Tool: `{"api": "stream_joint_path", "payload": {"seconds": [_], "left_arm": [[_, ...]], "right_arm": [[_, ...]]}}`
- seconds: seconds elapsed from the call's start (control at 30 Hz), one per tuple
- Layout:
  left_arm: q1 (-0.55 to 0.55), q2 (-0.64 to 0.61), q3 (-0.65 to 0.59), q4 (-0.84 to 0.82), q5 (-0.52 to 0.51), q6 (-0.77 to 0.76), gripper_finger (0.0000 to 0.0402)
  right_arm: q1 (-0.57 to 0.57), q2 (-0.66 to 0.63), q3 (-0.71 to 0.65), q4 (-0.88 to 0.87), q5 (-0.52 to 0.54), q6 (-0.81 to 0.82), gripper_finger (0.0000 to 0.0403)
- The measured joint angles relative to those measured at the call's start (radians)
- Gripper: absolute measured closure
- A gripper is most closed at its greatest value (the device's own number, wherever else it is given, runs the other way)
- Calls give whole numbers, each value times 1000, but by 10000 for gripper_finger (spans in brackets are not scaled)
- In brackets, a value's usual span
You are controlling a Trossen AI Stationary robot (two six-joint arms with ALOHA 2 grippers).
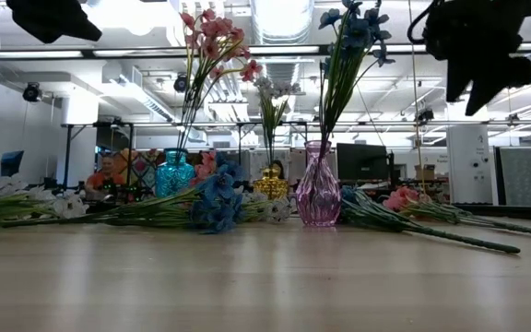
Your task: Sort flowers into vase by color
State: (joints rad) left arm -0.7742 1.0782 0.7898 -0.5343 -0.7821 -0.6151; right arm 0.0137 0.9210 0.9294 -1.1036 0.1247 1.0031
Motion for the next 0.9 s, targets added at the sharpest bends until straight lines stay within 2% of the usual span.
{"api": "stream_joint_path", "payload": {"seconds": [0.27,0.47,0.7,0.9], "left_arm": [[0,-1,0,-12,-77,87,283],[1,-1,0,-14,-127,163,283],[2,-1,0,-14,-126,188,283],[2,5,-1,-13,-126,187,283]], "right_arm": [[198,85,-78,128,38,175,172],[312,207,-85,219,86,269,170],[363,368,-85,354,86,293,159],[359,446,-85,266,81,371,158]]}}
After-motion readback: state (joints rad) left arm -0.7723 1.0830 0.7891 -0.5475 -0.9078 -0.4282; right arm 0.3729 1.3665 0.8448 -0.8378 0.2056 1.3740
